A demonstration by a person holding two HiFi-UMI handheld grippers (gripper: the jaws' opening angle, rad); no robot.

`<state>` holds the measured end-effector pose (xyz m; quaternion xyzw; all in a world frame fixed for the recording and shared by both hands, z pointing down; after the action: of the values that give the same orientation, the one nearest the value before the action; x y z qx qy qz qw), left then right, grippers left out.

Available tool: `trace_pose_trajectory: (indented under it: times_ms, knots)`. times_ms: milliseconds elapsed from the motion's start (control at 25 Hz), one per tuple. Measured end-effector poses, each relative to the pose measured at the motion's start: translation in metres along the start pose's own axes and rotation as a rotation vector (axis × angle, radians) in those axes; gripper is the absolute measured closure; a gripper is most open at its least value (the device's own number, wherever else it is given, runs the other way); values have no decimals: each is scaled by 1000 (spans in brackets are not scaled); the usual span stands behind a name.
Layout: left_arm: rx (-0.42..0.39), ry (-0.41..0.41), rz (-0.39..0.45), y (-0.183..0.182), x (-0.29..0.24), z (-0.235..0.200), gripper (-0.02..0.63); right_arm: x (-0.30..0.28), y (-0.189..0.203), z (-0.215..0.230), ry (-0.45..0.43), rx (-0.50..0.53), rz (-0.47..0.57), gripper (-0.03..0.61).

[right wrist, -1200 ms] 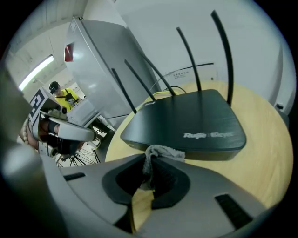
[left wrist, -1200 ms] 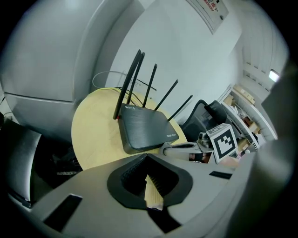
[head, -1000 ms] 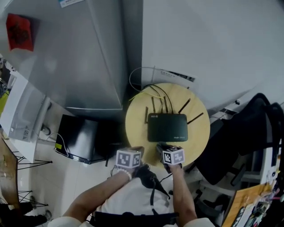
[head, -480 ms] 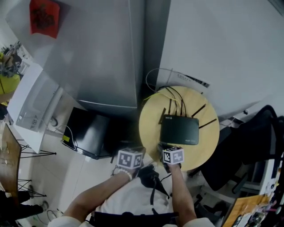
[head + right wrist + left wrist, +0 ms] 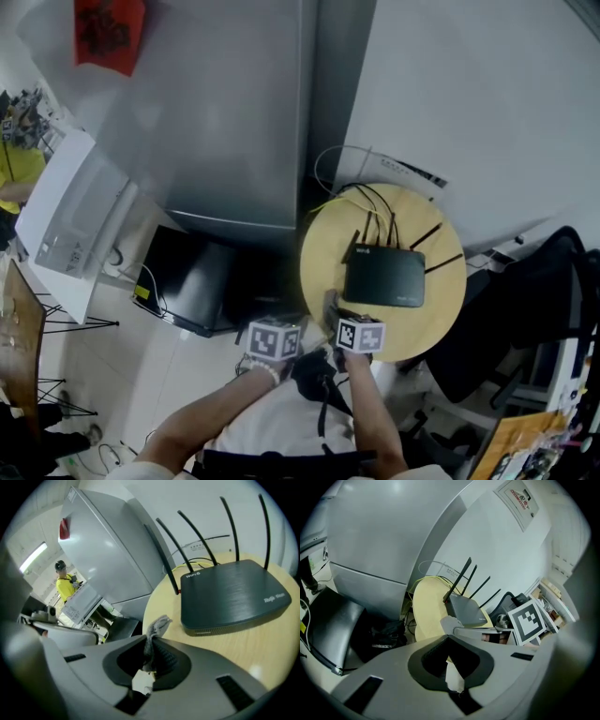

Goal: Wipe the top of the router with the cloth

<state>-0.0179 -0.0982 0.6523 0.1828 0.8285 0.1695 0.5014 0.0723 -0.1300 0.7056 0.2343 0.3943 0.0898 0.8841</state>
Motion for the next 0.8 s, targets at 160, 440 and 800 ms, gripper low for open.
trace_pose_trajectory:
  times_ms: [160, 440, 800]
  knots:
    - [13, -6, 3, 5, 7, -4, 615, -6, -25, 14, 148, -72, 63, 538]
    - [109, -78, 33, 16, 34, -41, 615, -27, -58, 34, 351, -206, 86, 538]
    - [113, -111, 35, 20, 44, -57, 615, -26, -67, 35, 409, -182, 136, 537]
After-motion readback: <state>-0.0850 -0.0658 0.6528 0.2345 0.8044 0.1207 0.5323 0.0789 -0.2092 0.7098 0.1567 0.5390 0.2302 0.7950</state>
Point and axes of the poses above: the fingertips, and each gripper's own axes: x backward along the fingers, z to its right, y out of its underside, the point moved 2 cm from there along x, backward along the fingers, and after that the axes turned 8 degrees about -y, right-handed, at the moved point
